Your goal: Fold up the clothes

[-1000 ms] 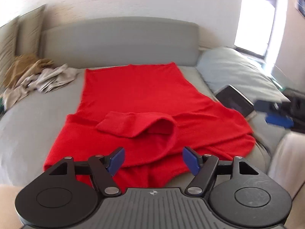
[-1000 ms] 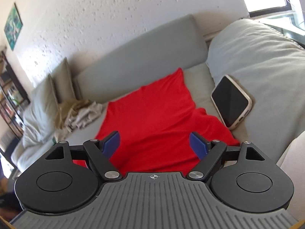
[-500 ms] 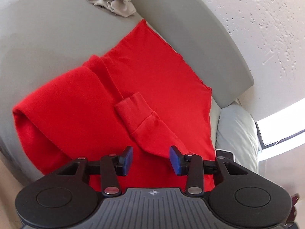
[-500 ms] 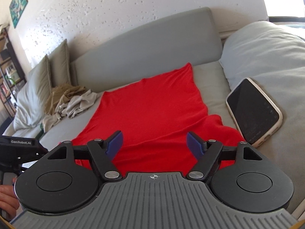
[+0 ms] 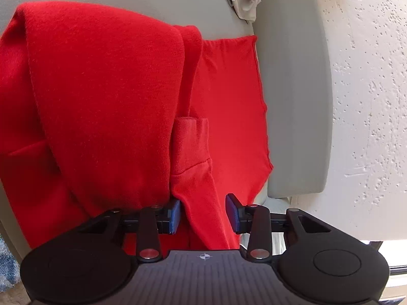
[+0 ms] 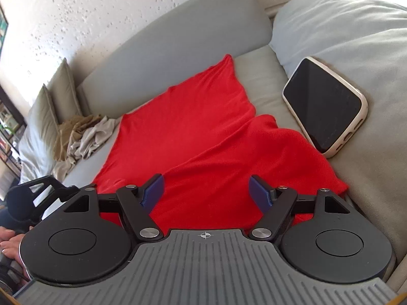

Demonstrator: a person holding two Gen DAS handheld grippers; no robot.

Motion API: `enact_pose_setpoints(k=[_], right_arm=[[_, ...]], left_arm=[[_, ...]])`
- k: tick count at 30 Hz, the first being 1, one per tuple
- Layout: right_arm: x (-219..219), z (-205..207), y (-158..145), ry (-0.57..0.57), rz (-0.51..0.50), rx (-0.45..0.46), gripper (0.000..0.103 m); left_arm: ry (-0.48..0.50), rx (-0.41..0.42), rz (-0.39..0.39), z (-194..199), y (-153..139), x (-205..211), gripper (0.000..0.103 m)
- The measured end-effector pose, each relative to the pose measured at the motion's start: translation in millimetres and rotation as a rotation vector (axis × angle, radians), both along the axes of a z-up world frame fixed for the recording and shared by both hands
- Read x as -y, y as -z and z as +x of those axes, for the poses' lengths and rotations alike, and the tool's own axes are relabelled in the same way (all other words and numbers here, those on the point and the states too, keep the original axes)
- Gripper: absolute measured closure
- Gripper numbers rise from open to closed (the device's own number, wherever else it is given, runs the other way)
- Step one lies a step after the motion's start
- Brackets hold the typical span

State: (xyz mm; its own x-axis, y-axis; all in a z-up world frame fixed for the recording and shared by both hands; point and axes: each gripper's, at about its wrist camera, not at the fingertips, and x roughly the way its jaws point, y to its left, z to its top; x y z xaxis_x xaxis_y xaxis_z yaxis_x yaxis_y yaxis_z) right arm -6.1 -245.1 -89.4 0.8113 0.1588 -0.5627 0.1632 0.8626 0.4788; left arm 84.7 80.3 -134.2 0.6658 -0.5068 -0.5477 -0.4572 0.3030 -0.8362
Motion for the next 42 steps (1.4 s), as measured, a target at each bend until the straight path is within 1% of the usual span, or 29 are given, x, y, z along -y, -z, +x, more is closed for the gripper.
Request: enact_pose_setpoints(k=[2, 3, 4, 5, 6, 7, 12, 15, 16, 18, 21, 22, 23, 24, 25, 27, 28, 29, 31, 33, 34, 35, 37, 39, 41, 42], right_arm=[[-1, 1, 2, 0.001, -0.003, -0.017, 0.028], [-1, 1, 2, 0.001, -0.008, -0.02, 0.028], [-2, 0, 2, 0.001, -0.014, -0.023, 0.028], [-2, 0, 2, 0.0, -0.018, -0.025, 0.028], [-3, 0, 1, 0.0, -0.019, -0.026, 0.028], [-2, 0, 1, 0.001, -0.018, -0.027, 0.028], [3, -1, 1, 0.015, 0.013, -0.028, 0.028], [12, -8, -4, 0.059, 0.034, 0.0, 0.028], [17, -11, -6, 0.083, 0.04, 0.014, 0.028], [25, -17, -11, 0.133, 0.051, 0.043, 0.027], [42, -29, -17, 0.232, 0.071, 0.094, 0.027], [47, -32, -19, 0.258, 0.077, 0.105, 0.027], [50, -33, -19, 0.268, 0.081, 0.107, 0.027], [53, -34, -20, 0.279, 0.084, 0.109, 0.027], [55, -35, -20, 0.29, 0.088, 0.111, 0.027], [60, -37, -21, 0.308, 0.093, 0.115, 0.027], [61, -38, -22, 0.307, 0.092, 0.117, 0.027], [61, -38, -22, 0.307, 0.091, 0.119, 0.027], [60, -37, -22, 0.304, 0.085, 0.121, 0.027], [58, -34, -22, 0.296, 0.074, 0.118, 0.027], [55, -33, -22, 0.286, 0.06, 0.115, 0.027], [52, -32, -21, 0.276, 0.047, 0.111, 0.027], [46, -30, -20, 0.256, 0.021, 0.104, 0.027], [41, -28, -19, 0.236, -0.005, 0.096, 0.027], [35, -26, -19, 0.216, -0.032, 0.089, 0.027], [32, -25, -18, 0.206, -0.045, 0.085, 0.027]], left_arm=[[0.005, -0.009, 0.038, 2, -3, 6, 0.072], [0.008, -0.013, 0.057, 3, -4, 8, 0.077], [0.017, -0.016, 0.07, 4, -6, 10, 0.086], [0.027, -0.018, 0.083, 5, -7, 11, 0.091], [0.039, -0.008, 0.109, 6, -10, 12, 0.103], [0.053, 0.002, 0.136, 8, -14, 12, 0.103], [0.131, 0.348, 0.462, 0, -86, 39, 0.103], [0.177, 0.561, 0.659, -5, -130, 56, 0.103], [0.219, 0.636, 0.724, -8, -142, 70, 0.103], [0.326, 0.733, 0.845, -11, -151, 112, 0.103], [0.562, 0.778, 1.017, -17, -134, 172, 0.103], [0.656, 0.781, 1.068, -23, -119, 192, 0.103], [0.75, 0.769, 1.13, -31, -101, 206, 0.098], [0.844, 0.752, 1.194, -39, -83, 219, 0.083], [0.931, 0.73, 1.259, -47, -64, 232, 0.073], [0.993, 0.735, 1.31, -65, -48, 239, 0.065], [1.021, 0.739, 1.333, -75, -40, 242, 0.059], [1.022, 0.764, 1.327, -82, -43, 238, 0.055], [1.006, 0.815, 1.304, -93, -54, 226, 0.037], [0.962, 0.857, 1.228, -91, -70, 202, 0.035], [0.941, 0.87, 1.181, -95, -81, 193, 0.03], [0.93, 0.859, 1.128, -93, -88, 179, 0.029], [0.916, 0.792, 1.018, -80, -93, 155, 0.029], [0.866, 0.712, 0.937, -66, -92, 127, 0.029], [0.765, 0.611, 0.887, -42, -81, 99, 0.038], [0.706, 0.559, 0.856, -31, -76, 85, 0.048]])
